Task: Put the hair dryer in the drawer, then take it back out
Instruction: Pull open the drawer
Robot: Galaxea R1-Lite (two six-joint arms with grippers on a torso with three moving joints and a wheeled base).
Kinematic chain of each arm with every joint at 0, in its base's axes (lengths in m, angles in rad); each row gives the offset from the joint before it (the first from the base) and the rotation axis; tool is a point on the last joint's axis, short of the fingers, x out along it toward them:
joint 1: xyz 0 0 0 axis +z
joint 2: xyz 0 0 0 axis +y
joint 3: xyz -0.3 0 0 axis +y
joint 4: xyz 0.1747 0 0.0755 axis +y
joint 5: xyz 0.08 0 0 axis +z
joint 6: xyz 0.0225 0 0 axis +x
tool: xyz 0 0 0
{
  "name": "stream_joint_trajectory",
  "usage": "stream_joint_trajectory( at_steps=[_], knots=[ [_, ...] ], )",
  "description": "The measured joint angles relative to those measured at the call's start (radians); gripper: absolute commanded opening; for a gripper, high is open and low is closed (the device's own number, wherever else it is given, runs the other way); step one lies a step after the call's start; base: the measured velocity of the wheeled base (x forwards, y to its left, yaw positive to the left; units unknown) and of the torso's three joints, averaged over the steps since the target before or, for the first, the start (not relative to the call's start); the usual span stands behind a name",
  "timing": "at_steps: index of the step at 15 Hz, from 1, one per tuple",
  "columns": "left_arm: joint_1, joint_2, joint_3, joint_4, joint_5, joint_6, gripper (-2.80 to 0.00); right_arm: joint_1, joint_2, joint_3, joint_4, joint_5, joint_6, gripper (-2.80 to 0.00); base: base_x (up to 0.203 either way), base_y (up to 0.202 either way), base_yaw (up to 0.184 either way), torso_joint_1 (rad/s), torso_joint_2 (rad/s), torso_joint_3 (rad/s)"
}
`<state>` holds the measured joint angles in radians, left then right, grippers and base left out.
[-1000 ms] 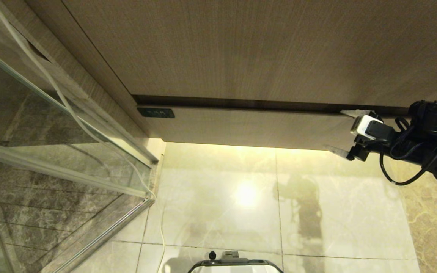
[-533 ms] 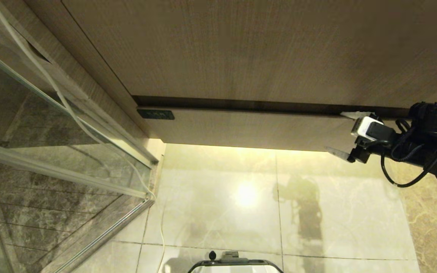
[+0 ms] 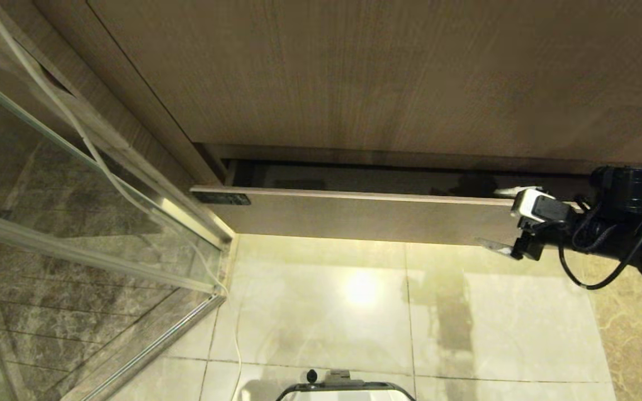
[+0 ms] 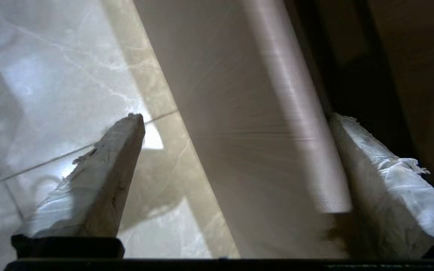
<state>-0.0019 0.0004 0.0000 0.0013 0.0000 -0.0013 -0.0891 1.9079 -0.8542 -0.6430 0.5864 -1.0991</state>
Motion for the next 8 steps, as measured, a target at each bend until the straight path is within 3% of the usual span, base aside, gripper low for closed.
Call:
stream_joint_trajectory(
  at_steps=[8],
  knots=[
    [0.000,0.000,0.000,0.000,0.000,0.000,-2.80,0.004,-0.016,-0.003,0.006,-0.002,-0.002,0.00,0.000,0.000,0.000,0.000,0.00,0.000]
  ],
)
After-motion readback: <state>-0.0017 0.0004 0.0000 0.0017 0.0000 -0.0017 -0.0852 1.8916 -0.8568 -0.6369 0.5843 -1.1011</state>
